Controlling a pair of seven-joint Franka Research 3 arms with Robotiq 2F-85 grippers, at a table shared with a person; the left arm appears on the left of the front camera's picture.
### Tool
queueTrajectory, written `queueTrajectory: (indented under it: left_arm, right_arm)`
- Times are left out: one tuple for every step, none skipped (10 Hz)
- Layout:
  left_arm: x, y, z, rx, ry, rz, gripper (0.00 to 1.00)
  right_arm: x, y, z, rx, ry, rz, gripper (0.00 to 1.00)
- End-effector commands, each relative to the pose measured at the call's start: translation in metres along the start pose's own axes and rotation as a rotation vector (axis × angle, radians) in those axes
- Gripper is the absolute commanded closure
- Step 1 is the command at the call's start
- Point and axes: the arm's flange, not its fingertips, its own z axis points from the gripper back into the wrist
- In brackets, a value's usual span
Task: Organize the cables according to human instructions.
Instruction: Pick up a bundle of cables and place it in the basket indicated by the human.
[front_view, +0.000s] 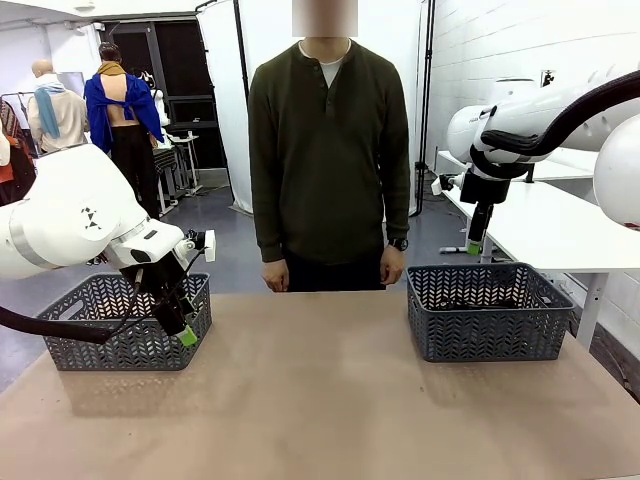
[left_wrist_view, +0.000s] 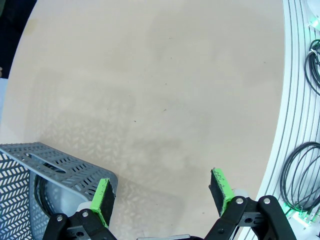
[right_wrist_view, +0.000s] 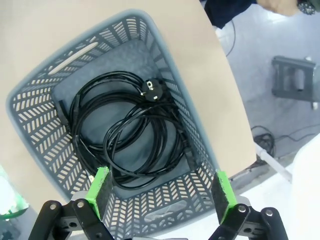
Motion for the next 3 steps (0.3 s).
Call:
queueTrajectory:
  left_arm:
    - [0.0005, 0.0001, 0.0014, -0.003, 0.005, -0.001, 0.00]
    - [0.0005, 0.0001, 0.0014, -0.003, 0.005, -0.001, 0.00]
    - [0.0005, 0.0001, 0.0014, -0.003, 0.005, -0.001, 0.00]
  right_arm:
    - [-0.0001, -0.0002, -0.0005, 0.000, 0.000, 0.002, 0.00]
    - [-0.0001, -0.0002, -0.0005, 0.000, 0.000, 0.002, 0.00]
    - [-0.0001, -0.0002, -0.0005, 0.000, 0.000, 0.002, 0.00]
